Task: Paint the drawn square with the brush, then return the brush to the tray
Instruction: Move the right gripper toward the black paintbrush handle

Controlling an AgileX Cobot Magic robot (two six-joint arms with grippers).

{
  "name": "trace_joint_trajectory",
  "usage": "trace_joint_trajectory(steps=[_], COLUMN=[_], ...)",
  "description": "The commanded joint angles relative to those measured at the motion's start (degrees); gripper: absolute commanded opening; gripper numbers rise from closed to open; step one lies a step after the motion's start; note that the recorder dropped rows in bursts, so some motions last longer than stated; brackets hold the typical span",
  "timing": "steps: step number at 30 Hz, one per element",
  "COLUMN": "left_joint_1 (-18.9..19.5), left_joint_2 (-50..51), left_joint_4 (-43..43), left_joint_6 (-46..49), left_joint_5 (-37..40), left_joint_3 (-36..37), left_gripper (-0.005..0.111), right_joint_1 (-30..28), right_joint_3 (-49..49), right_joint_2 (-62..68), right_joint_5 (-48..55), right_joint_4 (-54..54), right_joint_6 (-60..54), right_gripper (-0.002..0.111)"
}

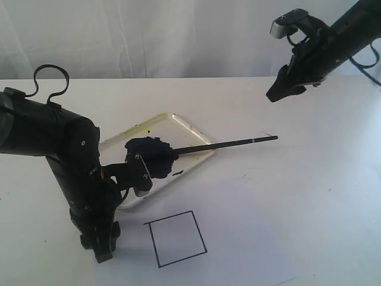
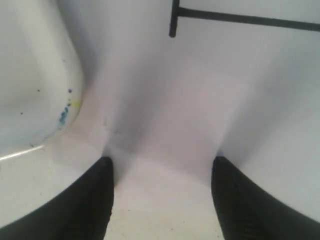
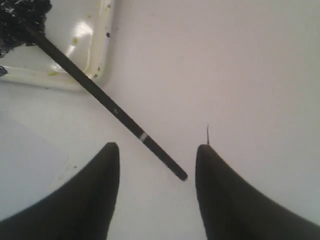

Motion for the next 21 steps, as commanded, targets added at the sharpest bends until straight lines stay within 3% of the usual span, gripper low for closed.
trace_joint_trajectory(steps=[1, 10, 21], left_joint_1=[-0.31, -0.31, -0.31], left_joint_2=[0.42, 0.42, 0.42], left_joint_4=[-0.75, -0.75, -0.75], left_joint_6=[-0.26, -0.26, -0.26], left_joint_5=[-0.47, -0.52, -0.66], left_joint_3=[1.10, 1.10, 1.10], left_gripper=[0.062, 0.062, 0.062], right_joint_1=[0.58, 4.36, 7.05], right_joint_3=[-0.32, -0.32, -0.32], right_joint_2=[3.38, 9.62, 14.63], right_joint_5=[-0.16, -2.19, -6.03], right_joint_4=[8.10, 9.21, 9.88], right_joint_6=[-10.39, -25.78, -28.91], right_gripper=[0.046, 0.046, 0.046])
